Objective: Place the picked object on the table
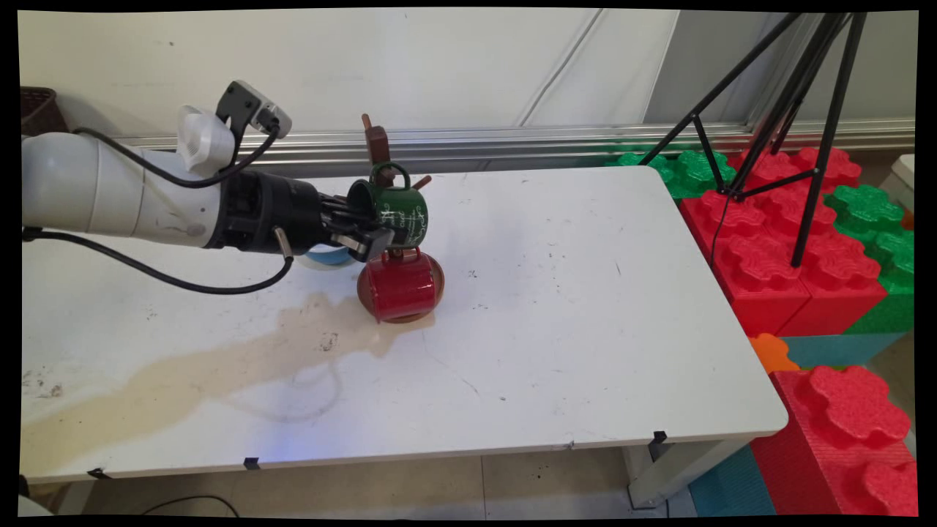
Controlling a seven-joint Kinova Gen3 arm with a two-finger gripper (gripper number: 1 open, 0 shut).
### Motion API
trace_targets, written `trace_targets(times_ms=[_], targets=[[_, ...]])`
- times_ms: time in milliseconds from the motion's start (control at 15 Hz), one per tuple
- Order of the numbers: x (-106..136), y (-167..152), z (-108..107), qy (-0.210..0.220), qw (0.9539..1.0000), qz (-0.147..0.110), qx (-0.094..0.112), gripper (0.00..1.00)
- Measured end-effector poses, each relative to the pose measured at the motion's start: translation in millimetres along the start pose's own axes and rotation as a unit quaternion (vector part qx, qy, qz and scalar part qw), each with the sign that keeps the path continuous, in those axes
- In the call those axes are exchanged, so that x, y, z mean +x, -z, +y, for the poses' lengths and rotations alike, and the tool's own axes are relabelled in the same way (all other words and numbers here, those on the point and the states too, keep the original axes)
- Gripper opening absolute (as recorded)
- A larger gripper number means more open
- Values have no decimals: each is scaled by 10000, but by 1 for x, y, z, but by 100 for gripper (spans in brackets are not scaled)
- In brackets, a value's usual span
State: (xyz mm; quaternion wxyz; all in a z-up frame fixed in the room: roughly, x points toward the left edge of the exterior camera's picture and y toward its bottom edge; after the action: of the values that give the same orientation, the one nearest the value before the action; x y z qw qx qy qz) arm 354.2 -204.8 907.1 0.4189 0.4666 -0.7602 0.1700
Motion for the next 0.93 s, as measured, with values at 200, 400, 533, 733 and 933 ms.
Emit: trace_targets(times_ms=[200,400,533,733,933], targets=[[0,2,4,-28,10000,14,-25,0],[0,4,8,-45,10000,42,-45,0],[1,5,11,-55,10000,69,-47,0],[2,7,15,-69,9999,111,-35,0],[3,11,22,-102,9999,133,-16,0]])
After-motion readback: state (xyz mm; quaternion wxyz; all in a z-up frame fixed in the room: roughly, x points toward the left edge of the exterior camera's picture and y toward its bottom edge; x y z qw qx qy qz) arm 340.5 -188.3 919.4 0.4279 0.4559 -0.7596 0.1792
